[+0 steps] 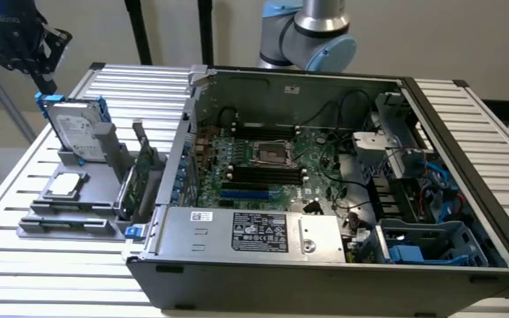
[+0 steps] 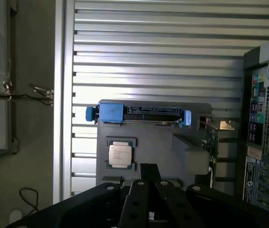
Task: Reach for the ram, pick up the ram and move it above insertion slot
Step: 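Reach for the ram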
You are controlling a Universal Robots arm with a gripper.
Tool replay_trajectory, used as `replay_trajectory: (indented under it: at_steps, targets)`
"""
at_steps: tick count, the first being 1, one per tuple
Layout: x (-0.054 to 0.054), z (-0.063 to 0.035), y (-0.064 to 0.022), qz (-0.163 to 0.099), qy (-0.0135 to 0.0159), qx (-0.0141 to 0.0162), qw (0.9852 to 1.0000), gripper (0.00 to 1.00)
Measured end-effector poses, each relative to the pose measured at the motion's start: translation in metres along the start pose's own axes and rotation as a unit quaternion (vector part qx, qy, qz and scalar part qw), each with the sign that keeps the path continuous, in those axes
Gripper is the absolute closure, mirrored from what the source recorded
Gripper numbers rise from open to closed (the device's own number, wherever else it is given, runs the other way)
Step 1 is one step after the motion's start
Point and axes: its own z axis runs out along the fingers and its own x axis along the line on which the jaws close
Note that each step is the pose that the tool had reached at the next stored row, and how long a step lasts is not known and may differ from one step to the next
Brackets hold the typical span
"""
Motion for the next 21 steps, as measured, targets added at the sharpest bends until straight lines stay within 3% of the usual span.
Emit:
replay_trajectory:
  at_steps: [3,21]
  targets:
    - [-0.002,-0.0002,-0.0065,0.0,0.0002,0.0,1.0,0.89]
    - [-0.009,-0.0004,-0.0884,0.0,0.0018,0.0001,1.0,0.89]
